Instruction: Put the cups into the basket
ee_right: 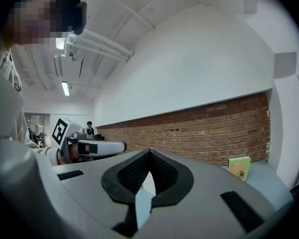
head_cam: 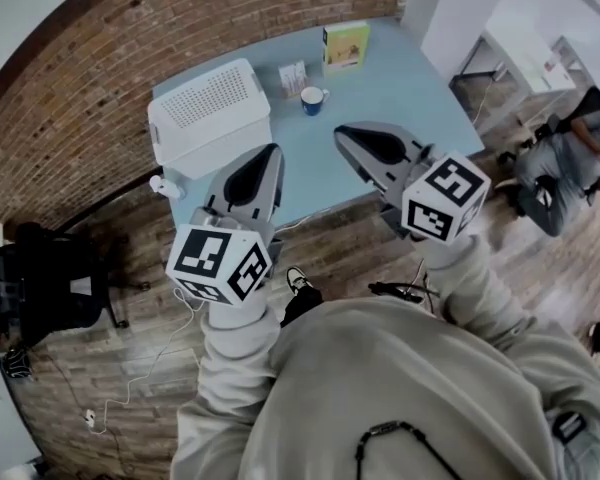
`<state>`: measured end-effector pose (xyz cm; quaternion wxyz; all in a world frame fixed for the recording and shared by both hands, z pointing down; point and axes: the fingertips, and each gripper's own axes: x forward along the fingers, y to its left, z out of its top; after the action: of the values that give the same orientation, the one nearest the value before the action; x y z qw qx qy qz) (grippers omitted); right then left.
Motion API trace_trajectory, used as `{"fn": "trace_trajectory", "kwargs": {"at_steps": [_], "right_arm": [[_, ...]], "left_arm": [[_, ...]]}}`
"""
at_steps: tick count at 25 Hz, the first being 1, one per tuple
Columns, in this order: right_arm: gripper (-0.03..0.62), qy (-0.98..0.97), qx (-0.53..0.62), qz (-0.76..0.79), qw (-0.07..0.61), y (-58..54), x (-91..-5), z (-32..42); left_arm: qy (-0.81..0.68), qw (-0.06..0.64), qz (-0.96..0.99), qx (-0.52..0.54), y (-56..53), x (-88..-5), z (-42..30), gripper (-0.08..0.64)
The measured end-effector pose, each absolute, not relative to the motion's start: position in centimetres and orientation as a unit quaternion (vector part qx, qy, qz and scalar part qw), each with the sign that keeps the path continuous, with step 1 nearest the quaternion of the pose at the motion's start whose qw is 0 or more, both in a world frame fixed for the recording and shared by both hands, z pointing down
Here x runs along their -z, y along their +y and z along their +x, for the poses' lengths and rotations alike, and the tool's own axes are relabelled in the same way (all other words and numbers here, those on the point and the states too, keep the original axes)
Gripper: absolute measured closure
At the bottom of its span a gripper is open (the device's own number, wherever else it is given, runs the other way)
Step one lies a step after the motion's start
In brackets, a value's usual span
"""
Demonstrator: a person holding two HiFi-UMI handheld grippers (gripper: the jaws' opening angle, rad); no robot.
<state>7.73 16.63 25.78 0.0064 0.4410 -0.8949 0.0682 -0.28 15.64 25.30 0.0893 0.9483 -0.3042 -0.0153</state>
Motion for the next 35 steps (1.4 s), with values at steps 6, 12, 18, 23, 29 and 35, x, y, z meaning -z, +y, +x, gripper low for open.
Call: {"fn": "trace_trajectory", "kwargs": {"at_steps": [6, 12, 18, 23, 29, 35], "right_arm": [[0.583, -0.895, -0.05, 0.443, 0.035, 12.1, -26.2, 5.2], [0.583, -0.888, -0.058, 0.453, 0.045, 7.7, -26.2, 2.8], [0.583, -0.881, -0.074, 0.463, 0.068, 5.7, -27.7, 2.0], [0.583, -0.875, -0.074, 0.474, 0.067, 4.1, -27.4, 2.6], [0.583, -0.879, -0.043, 0.472, 0.052, 1.7, -25.3, 2.6], [0.583, -0.879, -0.039, 0.474, 0.033, -1.9, -24.4, 5.5]], "left_arm": [[-0.294, 0.102, 0.95, 0.029, 10.7, -25.5, -2.3, 0.565], [-0.278, 0.107, 0.954, 0.03, 6.2, -25.7, -4.6, 0.565], [-0.267, 0.121, 0.955, 0.039, 3.4, -26.1, -6.4, 0.565], [-0.269, 0.109, 0.956, 0.051, 1.7, -25.4, -7.4, 0.565], [-0.271, 0.084, 0.957, 0.058, -0.6, -24.1, -6.9, 0.565], [-0.269, 0.047, 0.96, 0.06, -3.4, -21.8, -5.0, 0.565]]}}
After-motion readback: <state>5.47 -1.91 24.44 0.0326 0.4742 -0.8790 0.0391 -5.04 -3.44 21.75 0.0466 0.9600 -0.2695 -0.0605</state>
